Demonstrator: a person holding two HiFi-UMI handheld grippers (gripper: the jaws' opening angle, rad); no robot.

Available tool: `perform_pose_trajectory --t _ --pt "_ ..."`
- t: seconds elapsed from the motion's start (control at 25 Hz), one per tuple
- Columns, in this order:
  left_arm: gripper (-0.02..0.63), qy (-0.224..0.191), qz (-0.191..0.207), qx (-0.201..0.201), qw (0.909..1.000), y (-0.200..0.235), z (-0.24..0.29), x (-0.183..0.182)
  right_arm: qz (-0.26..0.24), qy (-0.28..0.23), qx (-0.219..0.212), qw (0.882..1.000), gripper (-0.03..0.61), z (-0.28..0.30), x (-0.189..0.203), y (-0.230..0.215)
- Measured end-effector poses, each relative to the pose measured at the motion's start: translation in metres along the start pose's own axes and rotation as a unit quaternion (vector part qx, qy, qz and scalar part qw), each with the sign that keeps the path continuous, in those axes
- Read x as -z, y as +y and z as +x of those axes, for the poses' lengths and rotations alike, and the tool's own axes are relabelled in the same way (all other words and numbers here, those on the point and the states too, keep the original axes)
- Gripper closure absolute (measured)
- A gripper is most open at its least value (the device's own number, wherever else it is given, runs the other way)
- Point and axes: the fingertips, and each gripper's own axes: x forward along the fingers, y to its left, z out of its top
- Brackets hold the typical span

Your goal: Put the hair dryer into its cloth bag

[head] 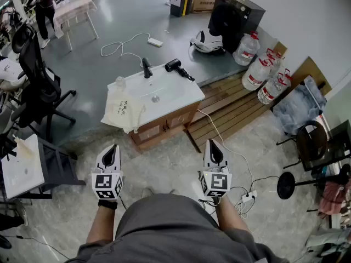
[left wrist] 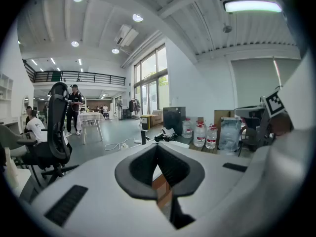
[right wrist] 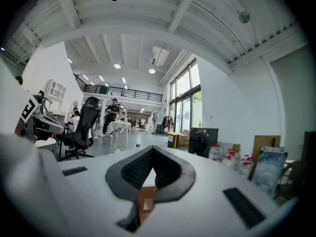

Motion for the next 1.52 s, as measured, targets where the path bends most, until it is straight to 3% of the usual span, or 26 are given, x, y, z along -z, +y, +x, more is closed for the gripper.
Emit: perform_pose_trajectory --t 0.56,1.16,1.52 --pt "0.614 0.009 0.002 -0.009 0.9999 -0.017 0.018 0.001 0.010 -0.015 -0.013 1.000 0.577 0.011 0.002 -0.021" --pt "0.614 0.022 -0.006 -0.049 0.9985 -0.032 0.024 0.011 0.001 -0.010 -0.053 0.999 0.577 0.026 0.018 -0.043" --pt "0.614 0.023 -0.010 -0.042 0.9988 -0.008 0.097 0.014 -0.027 -0.004 -0.059 0.998 0.577 0.095 0.021 -0.045"
